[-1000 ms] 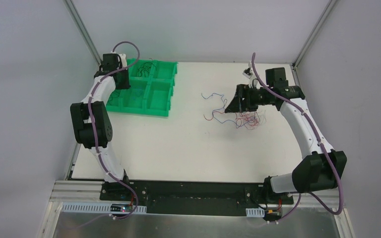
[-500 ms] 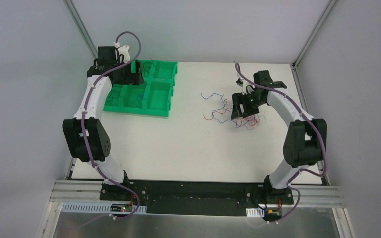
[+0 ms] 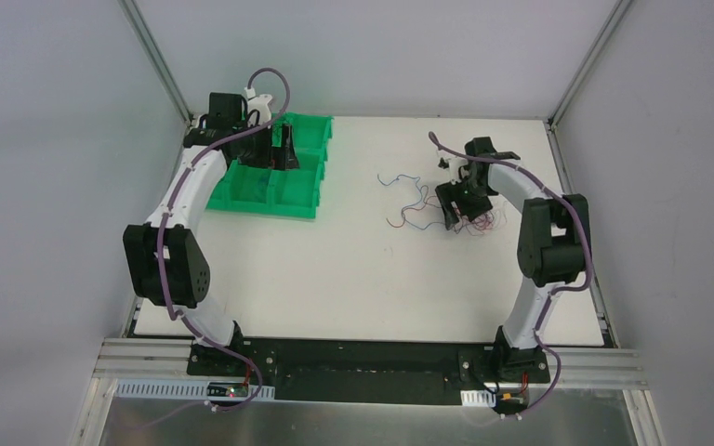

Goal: Untangle the cables

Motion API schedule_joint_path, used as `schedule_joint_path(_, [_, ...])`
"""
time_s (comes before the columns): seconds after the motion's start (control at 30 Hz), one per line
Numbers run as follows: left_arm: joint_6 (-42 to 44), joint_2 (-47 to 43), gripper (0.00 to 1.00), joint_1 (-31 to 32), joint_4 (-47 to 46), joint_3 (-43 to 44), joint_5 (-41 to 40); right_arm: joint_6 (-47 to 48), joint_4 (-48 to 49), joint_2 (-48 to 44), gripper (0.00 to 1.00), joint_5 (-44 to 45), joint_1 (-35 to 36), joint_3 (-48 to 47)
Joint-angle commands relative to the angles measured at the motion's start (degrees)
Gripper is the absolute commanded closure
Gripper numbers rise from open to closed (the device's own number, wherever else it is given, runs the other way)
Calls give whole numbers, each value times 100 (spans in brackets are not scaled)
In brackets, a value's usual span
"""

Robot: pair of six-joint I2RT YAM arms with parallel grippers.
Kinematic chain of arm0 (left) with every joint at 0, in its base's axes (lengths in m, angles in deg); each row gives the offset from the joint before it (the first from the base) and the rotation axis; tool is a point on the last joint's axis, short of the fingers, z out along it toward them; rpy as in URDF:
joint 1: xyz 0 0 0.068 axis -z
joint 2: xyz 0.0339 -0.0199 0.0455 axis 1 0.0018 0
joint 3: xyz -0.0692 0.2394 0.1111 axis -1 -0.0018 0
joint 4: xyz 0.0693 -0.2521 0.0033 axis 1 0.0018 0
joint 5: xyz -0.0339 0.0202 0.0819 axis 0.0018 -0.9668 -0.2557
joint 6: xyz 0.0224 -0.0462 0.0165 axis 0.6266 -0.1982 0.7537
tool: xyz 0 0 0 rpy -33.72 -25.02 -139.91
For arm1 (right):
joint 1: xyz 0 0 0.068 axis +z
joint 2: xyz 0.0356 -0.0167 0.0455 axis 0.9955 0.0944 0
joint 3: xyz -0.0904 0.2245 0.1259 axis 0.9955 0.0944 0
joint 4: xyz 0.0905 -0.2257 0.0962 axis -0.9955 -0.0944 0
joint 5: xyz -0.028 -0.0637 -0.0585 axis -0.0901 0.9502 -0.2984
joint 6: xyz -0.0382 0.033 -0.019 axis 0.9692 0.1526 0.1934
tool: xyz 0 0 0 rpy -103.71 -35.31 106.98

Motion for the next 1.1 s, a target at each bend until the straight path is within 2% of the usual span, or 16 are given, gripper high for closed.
schedule_joint_path(0.0, [-29, -433, 1, -14, 22, -139, 213, 90, -588, -806, 28, -628, -244, -353])
schedule_joint_path(0.17, [-8, -493, 1, -4, -9, -218, 262, -93, -796, -1049, 33, -967, -707, -454])
schedule_joint_path(0.3, [-12, -506, 1, -3, -18, -201, 267, -410, -856, -901, 36, -1126, -1205, -593])
schedule_joint_path(0.63, [51, -706, 1, -5, -17, -358, 136, -982, -212, -355, 45, -69, -1568, -586])
schedule_joint_path(0.83, [95, -874, 1, -7, -15, -541, 29, -1025, -172, 68, 48, -11, -1606, -641])
schedule_joint_path(0.9, [131, -918, 1, -5, -11, -559, -8, -1011, -129, 84, 55, -60, -1623, -562])
schedule_joint_path(1.07, [170, -1002, 1, 0, -14, -605, -13, -869, -110, -148, 85, -116, -1695, -503])
